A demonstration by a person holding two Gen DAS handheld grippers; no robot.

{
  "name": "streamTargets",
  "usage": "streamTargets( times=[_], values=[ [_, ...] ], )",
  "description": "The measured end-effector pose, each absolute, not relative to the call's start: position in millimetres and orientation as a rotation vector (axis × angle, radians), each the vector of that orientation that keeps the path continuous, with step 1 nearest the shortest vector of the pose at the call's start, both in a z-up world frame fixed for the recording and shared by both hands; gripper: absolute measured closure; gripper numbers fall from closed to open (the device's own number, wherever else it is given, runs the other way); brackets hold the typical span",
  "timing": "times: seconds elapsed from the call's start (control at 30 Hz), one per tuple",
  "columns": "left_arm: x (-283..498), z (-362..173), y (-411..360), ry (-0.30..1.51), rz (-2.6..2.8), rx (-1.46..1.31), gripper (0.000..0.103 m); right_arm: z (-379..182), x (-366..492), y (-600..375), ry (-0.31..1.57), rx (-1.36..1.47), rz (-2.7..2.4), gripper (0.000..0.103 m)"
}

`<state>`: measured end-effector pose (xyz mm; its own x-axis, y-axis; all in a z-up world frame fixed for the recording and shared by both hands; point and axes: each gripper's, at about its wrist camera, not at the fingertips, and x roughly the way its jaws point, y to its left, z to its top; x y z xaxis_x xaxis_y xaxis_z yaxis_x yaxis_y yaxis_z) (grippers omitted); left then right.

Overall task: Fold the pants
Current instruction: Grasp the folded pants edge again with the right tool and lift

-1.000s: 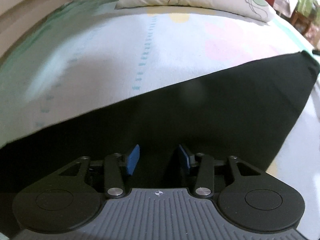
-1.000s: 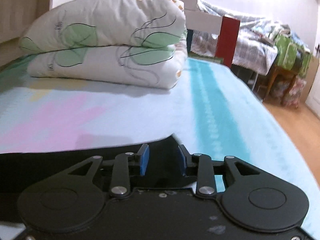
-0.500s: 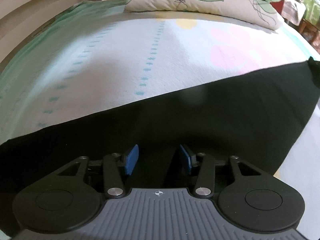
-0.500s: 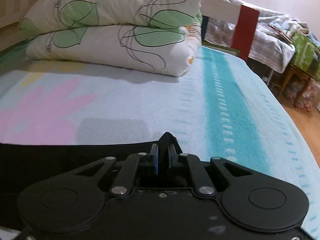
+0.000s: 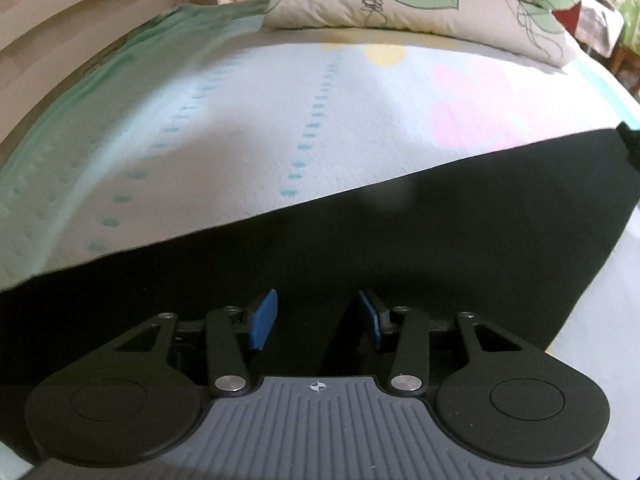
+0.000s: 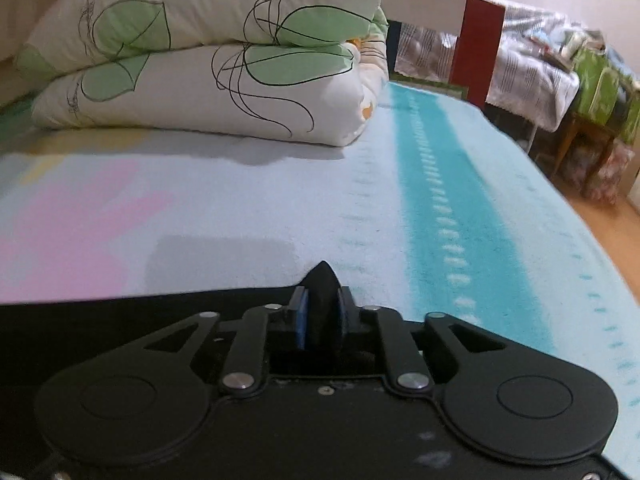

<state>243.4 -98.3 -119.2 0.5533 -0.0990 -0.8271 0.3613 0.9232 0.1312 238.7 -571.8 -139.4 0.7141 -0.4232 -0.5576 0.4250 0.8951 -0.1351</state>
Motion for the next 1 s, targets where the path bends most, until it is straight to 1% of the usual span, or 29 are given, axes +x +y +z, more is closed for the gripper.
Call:
streamTargets(
  times=[0.07,0.13,0.23,0.3,0.37,0.47,0.53,0.73,0.8,0.87,1.0],
  values=[
    [245,-108,-104,0.946,-0.306,0.344,0.06,-133,234,-574,0.608,-0.005,-0.509,0.079],
    [247,-95,-113,0.934,-0.338,0.382,0.06,-123,220,-577,0.561,0.024,-0.551,0.077],
    [252,-69,-137,0.916,-0.408,0.41,0.06,-113,191,-580,0.478,0.107,-0.534,0.075],
    [254,-55,-163,0.902,-0.472,0.437,0.06,-113,178,-574,0.461,0.1,-0.504,0.075],
    [256,-46,-195,0.881,-0.537,0.461,0.06,-118,171,-565,0.46,0.082,-0.458,0.075],
    [257,-42,-241,0.873,-0.611,0.426,0.06,-133,173,-561,0.511,0.083,-0.435,0.075],
    [258,-47,-274,0.884,-0.658,0.374,0.06,-143,176,-563,0.558,0.107,-0.46,0.076],
    [267,-79,-341,0.945,-0.662,0.191,0.06,-151,172,-560,0.539,0.116,-0.493,0.074],
    [270,-92,-358,0.945,-0.649,0.187,0.06,-153,168,-557,0.539,0.099,-0.492,0.074],
    [274,-104,-371,0.949,-0.64,0.197,0.06,-155,166,-557,0.545,0.102,-0.487,0.07],
    [280,-129,-381,1.022,-0.623,0.19,0.06,-156,157,-570,0.526,0.186,-0.469,0.068]
  ],
)
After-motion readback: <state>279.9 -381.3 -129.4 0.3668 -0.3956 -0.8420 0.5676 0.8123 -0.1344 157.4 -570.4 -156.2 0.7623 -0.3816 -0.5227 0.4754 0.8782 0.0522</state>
